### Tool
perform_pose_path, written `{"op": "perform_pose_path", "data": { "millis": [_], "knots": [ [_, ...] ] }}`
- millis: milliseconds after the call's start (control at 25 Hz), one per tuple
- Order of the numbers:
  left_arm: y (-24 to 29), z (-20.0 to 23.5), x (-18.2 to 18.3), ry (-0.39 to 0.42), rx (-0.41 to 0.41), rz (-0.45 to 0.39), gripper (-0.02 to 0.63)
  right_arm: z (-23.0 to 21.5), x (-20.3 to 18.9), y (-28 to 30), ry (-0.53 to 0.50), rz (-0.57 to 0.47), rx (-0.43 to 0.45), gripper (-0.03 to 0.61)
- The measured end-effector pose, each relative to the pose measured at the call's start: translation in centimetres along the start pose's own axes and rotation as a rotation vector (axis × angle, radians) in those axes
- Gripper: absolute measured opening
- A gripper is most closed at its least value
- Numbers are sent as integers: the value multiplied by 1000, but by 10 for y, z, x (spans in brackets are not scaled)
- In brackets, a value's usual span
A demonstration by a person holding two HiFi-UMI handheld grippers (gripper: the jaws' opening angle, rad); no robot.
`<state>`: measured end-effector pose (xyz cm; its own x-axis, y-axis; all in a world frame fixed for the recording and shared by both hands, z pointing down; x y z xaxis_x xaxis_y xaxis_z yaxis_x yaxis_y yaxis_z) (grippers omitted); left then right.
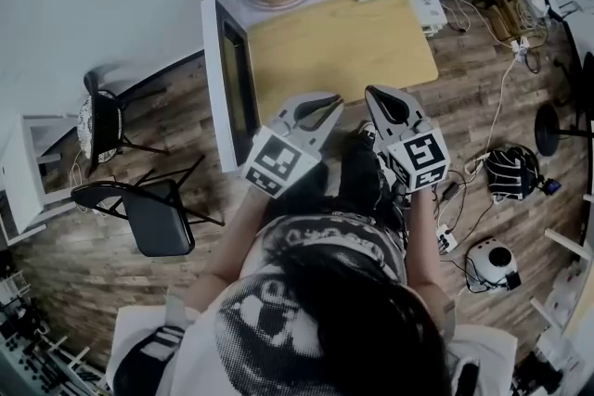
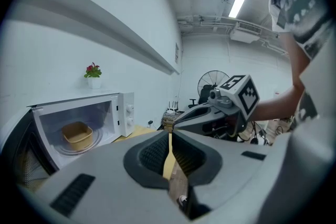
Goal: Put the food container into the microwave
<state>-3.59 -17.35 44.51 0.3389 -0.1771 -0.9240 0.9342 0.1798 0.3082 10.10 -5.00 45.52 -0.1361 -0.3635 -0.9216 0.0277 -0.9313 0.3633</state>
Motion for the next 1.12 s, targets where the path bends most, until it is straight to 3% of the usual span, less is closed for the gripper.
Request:
{"op": "perform_pose_path", "data": {
  "millis": [600,1120],
  "knots": [
    [-6,-5,1,16,12,-16,15,7,3,6,-32,-3,71,0],
    [-13,-13,-3,28,-2,-25,15,5,-6,-1,-34,35,73,2]
  ]
}}
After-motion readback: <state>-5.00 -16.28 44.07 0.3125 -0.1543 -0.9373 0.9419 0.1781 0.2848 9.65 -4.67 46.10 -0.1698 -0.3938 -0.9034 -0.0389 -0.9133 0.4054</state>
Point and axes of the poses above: the fingertips, and each gripper's own axes: y forward along the fingers, z to its left, x out of its top, the point moved 10 cm from there along -y, backward along the fingers, and after that the axes turned 11 degrees about -y, right-handed, at the moved point
